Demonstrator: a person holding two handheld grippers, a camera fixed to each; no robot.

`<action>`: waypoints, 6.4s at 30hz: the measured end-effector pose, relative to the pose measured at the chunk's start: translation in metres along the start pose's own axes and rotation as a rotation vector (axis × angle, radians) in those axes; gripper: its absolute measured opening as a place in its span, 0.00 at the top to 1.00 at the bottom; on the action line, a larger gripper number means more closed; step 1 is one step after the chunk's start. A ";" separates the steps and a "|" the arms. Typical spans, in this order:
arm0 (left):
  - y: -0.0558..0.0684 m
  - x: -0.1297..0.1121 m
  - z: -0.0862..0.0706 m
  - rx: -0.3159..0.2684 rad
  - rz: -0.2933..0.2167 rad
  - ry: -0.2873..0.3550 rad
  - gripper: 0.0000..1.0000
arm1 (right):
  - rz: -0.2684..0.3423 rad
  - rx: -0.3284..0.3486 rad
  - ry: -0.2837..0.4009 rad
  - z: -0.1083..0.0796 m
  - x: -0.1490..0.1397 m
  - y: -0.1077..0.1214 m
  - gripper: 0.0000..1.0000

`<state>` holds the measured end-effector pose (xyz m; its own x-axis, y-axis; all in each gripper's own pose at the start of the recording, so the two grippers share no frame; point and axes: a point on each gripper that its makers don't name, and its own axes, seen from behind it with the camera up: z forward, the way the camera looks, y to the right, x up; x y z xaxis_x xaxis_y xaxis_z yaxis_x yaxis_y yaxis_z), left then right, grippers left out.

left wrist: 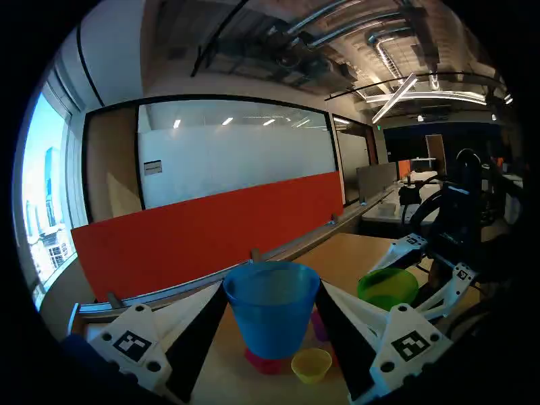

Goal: Pour water

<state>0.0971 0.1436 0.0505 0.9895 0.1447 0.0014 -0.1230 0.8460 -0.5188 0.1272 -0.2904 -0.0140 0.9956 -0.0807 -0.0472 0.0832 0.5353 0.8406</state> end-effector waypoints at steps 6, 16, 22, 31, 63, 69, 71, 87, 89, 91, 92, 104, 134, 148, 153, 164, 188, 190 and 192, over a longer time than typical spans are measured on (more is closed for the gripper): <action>0.002 -0.019 0.002 -0.019 -0.016 -0.059 0.12 | 0.014 0.006 -0.028 -0.001 -0.004 0.001 0.09; 0.005 -0.049 0.006 -0.047 0.010 -0.152 0.12 | 0.017 0.026 -0.095 -0.005 -0.013 0.005 0.09; 0.005 -0.063 0.008 -0.052 0.033 -0.195 0.12 | 0.013 0.033 -0.131 -0.008 -0.021 0.008 0.09; 0.003 -0.081 0.011 -0.057 0.044 -0.250 0.11 | -0.001 0.045 -0.182 -0.011 -0.033 0.010 0.09; 0.016 -0.149 -0.001 -0.139 0.108 -0.447 0.11 | -0.032 0.094 -0.368 -0.017 -0.081 0.007 0.08; 0.023 -0.160 -0.002 -0.177 0.121 -0.487 0.11 | -0.046 0.106 -0.396 -0.017 -0.089 0.004 0.08; 0.026 -0.164 -0.002 -0.190 0.123 -0.501 0.11 | -0.048 0.114 -0.406 -0.018 -0.093 0.002 0.08; 0.033 -0.199 -0.005 -0.261 0.134 -0.604 0.11 | -0.075 0.176 -0.487 -0.018 -0.118 -0.011 0.08; 0.034 -0.202 -0.005 -0.268 0.137 -0.613 0.11 | -0.080 0.184 -0.494 -0.018 -0.121 -0.013 0.08; 0.034 -0.205 -0.005 -0.274 0.138 -0.620 0.11 | -0.082 0.190 -0.500 -0.017 -0.124 -0.014 0.08; 0.034 -0.206 -0.005 -0.278 0.137 -0.624 0.11 | -0.082 0.192 -0.504 -0.016 -0.126 -0.015 0.08; 0.035 -0.228 -0.007 -0.302 0.116 -0.671 0.11 | -0.068 0.216 -0.522 -0.009 -0.142 -0.022 0.08; 0.044 -0.269 -0.010 -0.330 0.107 -0.746 0.11 | -0.060 0.240 -0.553 -0.001 -0.183 -0.043 0.08; 0.047 -0.278 -0.012 -0.340 0.112 -0.766 0.11 | -0.053 0.232 -0.562 0.001 -0.194 -0.045 0.08; 0.048 -0.280 -0.014 -0.342 0.113 -0.775 0.11 | -0.045 0.230 -0.565 0.001 -0.199 -0.046 0.08; 0.047 -0.285 -0.024 -0.336 0.112 -0.801 0.11 | -0.014 0.223 -0.571 0.002 -0.211 -0.048 0.08; 0.048 -0.280 -0.040 -0.322 0.116 -0.810 0.11 | 0.007 0.198 -0.568 -0.007 -0.213 -0.049 0.05; 0.047 -0.279 -0.041 -0.317 0.116 -0.811 0.11 | 0.007 0.193 -0.567 -0.009 -0.212 -0.048 0.05; 0.046 -0.279 -0.043 -0.312 0.117 -0.812 0.11 | 0.007 0.188 -0.566 -0.011 -0.212 -0.047 0.05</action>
<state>-0.1815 0.1202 -0.0101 0.5971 0.6426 0.4801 -0.0759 0.6411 -0.7637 -0.0874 -0.2891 -0.0499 0.8144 -0.5411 0.2097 0.0167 0.3831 0.9236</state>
